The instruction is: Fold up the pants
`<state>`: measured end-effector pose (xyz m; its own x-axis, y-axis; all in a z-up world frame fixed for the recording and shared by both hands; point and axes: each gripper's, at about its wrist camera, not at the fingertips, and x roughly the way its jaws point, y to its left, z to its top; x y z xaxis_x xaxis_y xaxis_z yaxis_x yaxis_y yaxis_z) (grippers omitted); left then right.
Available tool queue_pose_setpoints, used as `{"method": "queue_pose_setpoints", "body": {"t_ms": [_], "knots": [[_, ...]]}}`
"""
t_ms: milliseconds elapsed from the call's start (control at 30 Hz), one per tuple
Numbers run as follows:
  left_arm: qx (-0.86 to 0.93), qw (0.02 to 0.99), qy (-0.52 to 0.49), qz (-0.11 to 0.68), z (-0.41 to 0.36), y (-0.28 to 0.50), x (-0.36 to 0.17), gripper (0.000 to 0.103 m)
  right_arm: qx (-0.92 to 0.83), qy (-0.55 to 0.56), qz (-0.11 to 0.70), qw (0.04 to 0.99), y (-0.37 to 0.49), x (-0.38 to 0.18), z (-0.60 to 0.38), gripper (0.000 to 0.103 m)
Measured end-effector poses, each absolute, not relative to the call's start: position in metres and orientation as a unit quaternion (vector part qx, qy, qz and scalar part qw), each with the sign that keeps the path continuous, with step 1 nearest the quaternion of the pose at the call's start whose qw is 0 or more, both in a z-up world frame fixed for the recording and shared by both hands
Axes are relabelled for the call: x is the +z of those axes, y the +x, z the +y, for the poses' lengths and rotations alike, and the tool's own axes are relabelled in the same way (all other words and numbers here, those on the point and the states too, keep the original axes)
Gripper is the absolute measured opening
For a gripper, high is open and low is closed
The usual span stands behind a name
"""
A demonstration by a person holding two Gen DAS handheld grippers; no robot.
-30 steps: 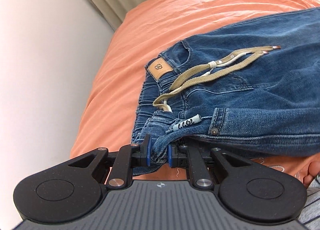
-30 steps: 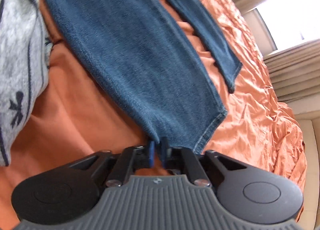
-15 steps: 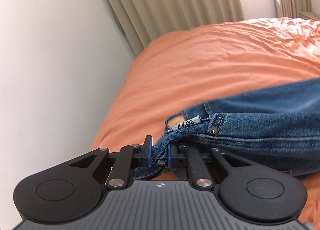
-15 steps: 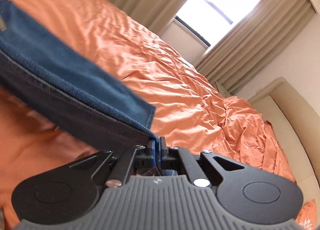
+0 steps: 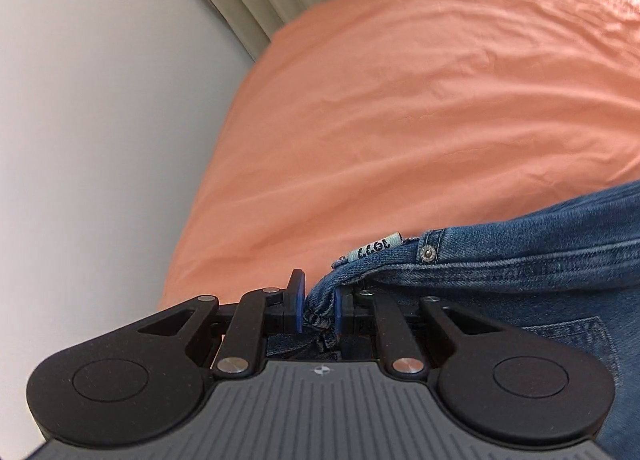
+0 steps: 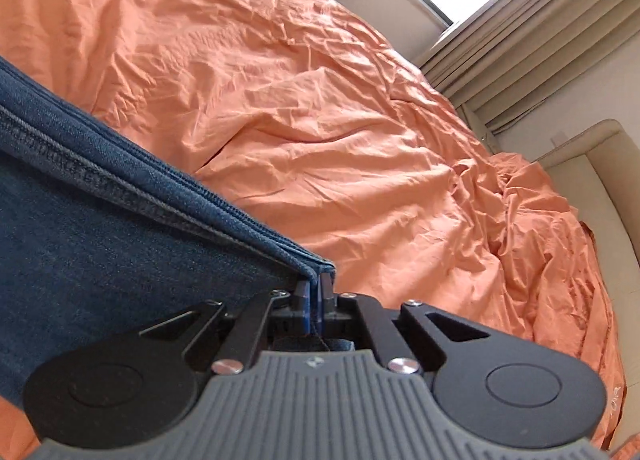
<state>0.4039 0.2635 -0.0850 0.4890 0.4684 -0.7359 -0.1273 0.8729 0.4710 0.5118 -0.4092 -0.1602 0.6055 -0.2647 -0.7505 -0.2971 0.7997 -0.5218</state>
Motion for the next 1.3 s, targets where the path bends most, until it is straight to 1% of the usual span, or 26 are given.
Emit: {"method": "queue_pose_setpoints", "body": {"t_ms": [133, 267, 433, 533, 667, 733, 767, 800, 833, 867, 900, 1000, 1033, 1067, 1100, 1133, 1167, 1200, 1300], "knots": [[0.163, 0.826, 0.199, 0.502, 0.268, 0.428, -0.123, 0.016, 0.022, -0.326, 0.472, 0.819, 0.537, -0.198, -0.403, 0.0], [0.15, 0.824, 0.2, 0.509, 0.273, 0.439, -0.142, 0.017, 0.026, -0.326, 0.482, 0.813, 0.548, -0.218, -0.402, 0.0], [0.148, 0.828, 0.192, 0.505, 0.279, 0.433, -0.146, 0.017, -0.002, -0.283, 0.461, 0.841, 0.556, -0.21, -0.404, 0.0], [0.151, 0.836, 0.18, 0.497, 0.281, 0.427, -0.144, 0.018, -0.01, -0.284, 0.463, 0.84, 0.558, -0.214, -0.401, 0.0], [0.182, 0.846, 0.153, 0.477, 0.281, 0.42, -0.14, 0.025, -0.04, -0.293, 0.461, 0.837, 0.561, -0.223, -0.393, 0.0], [0.184, 0.848, 0.169, 0.467, 0.276, 0.412, -0.138, 0.025, -0.048, -0.295, 0.464, 0.834, 0.562, -0.222, -0.391, 0.001], [0.183, 0.847, 0.177, 0.466, 0.275, 0.41, -0.135, 0.026, -0.054, -0.292, 0.468, 0.833, 0.562, -0.218, -0.392, 0.004], [0.179, 0.847, 0.177, 0.468, 0.275, 0.408, -0.129, 0.027, -0.061, -0.284, 0.466, 0.836, 0.561, -0.211, -0.394, 0.015], [0.174, 0.847, 0.172, 0.472, 0.277, 0.406, -0.125, 0.027, -0.067, -0.274, 0.459, 0.842, 0.56, -0.203, -0.396, 0.037], [0.17, 0.847, 0.163, 0.477, 0.279, 0.405, -0.12, 0.028, -0.069, -0.258, 0.453, 0.851, 0.557, -0.192, -0.398, 0.05], [0.166, 0.847, 0.152, 0.482, 0.282, 0.406, -0.114, 0.029, -0.07, -0.241, 0.451, 0.857, 0.555, -0.183, -0.4, 0.066], [0.153, 0.845, 0.12, 0.498, 0.288, 0.406, -0.1, 0.031, -0.064, -0.182, 0.454, 0.87, 0.541, -0.154, -0.396, 0.065], [0.144, 0.847, 0.112, 0.499, 0.29, 0.403, -0.095, 0.038, -0.059, -0.167, 0.458, 0.871, 0.535, -0.146, -0.392, 0.065], [0.13, 0.852, 0.095, 0.498, 0.291, 0.4, -0.089, 0.072, -0.05, -0.155, 0.46, 0.873, 0.527, -0.139, -0.386, 0.066], [0.129, 0.858, 0.085, 0.489, 0.292, 0.395, -0.083, 0.101, -0.038, -0.148, 0.462, 0.874, 0.517, -0.133, -0.379, 0.066], [0.124, 0.865, 0.085, 0.478, 0.29, 0.393, -0.076, 0.103, -0.025, -0.144, 0.463, 0.874, 0.506, -0.128, -0.37, 0.066], [0.12, 0.868, 0.089, 0.474, 0.29, 0.391, -0.069, 0.1, -0.011, -0.144, 0.466, 0.873, 0.494, -0.124, -0.36, 0.066], [0.123, 0.869, 0.087, 0.47, 0.292, 0.389, -0.062, 0.1, 0.002, -0.146, 0.468, 0.872, 0.482, -0.12, -0.35, 0.066], [0.129, 0.882, 0.047, 0.45, 0.303, 0.376, -0.038, 0.1, 0.031, -0.14, 0.466, 0.873, 0.444, -0.113, -0.327, 0.066]]}}
